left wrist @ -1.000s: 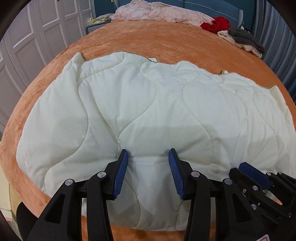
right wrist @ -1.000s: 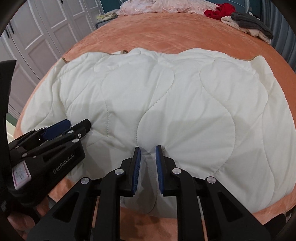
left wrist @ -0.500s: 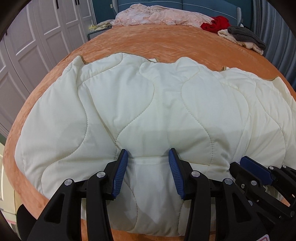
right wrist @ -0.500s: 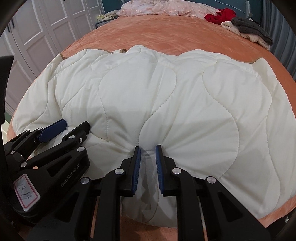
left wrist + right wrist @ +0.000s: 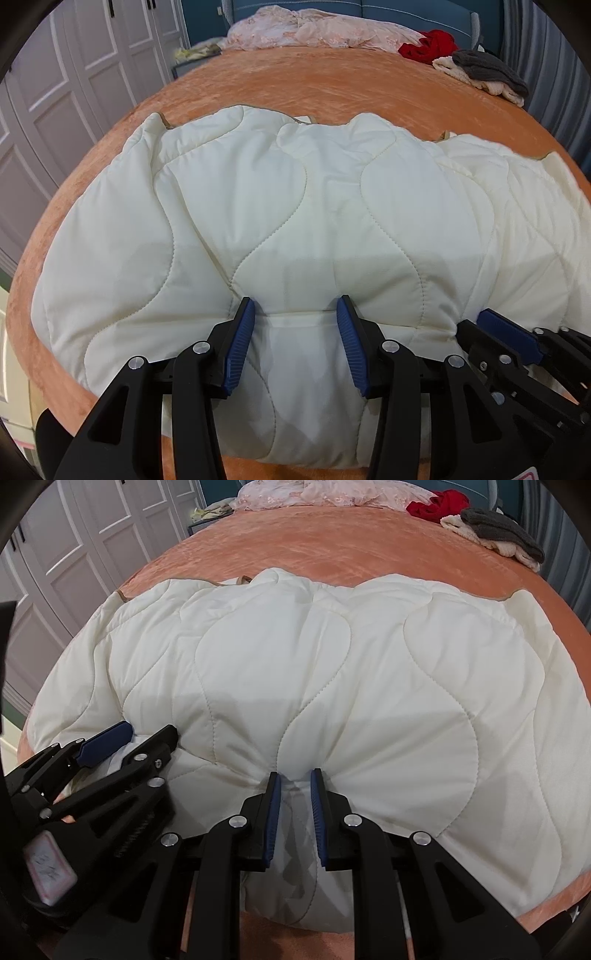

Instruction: Fold large clothes

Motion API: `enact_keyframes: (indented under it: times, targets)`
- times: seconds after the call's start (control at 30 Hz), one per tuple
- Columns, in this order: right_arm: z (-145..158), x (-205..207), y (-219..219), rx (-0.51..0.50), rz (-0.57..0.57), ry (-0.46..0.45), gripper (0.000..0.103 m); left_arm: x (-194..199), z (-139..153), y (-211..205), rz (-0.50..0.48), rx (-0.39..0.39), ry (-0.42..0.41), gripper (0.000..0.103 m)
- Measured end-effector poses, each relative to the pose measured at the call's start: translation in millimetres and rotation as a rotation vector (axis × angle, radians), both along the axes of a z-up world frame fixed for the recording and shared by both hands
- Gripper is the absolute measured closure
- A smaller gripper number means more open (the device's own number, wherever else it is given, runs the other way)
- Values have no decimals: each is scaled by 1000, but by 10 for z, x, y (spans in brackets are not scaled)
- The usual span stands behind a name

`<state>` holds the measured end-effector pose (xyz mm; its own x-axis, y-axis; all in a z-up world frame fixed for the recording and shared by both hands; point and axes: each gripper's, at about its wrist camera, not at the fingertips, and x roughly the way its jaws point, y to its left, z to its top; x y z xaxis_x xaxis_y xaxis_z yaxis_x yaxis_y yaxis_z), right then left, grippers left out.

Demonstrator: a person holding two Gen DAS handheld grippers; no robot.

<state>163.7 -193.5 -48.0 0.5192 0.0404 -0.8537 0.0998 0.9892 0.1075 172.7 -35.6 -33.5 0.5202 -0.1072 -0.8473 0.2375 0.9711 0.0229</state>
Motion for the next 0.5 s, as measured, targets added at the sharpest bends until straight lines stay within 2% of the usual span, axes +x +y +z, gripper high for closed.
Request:
enact_keyframes:
  times: [0.03,0.1,0.13,0.17,0.23,0.37,0.5]
  targets:
    - [63,-12,-9,8,-7,4,87,-2,48,46,-2,-26,12,58]
    - [244,-69,4,38,-6,-11,85,-37,231,283,24,-142,27,58]
    - [304,-93,17,51,0,-22,85,-74,320,460,62,-203,24,54]
    - [358,-105,35,61,6,-28,85,-111,388,656,104,-257,18,45]
    - [437,-93,85,83,23,-29,85,-151,438,961,192,-309,18,37]
    - [471,17,170,160,36,-17,85,-115,261,1683,391,-479,121,37]
    - [362,160,330,185,55,34,85,-52,72,2033,502,-576,159,37]
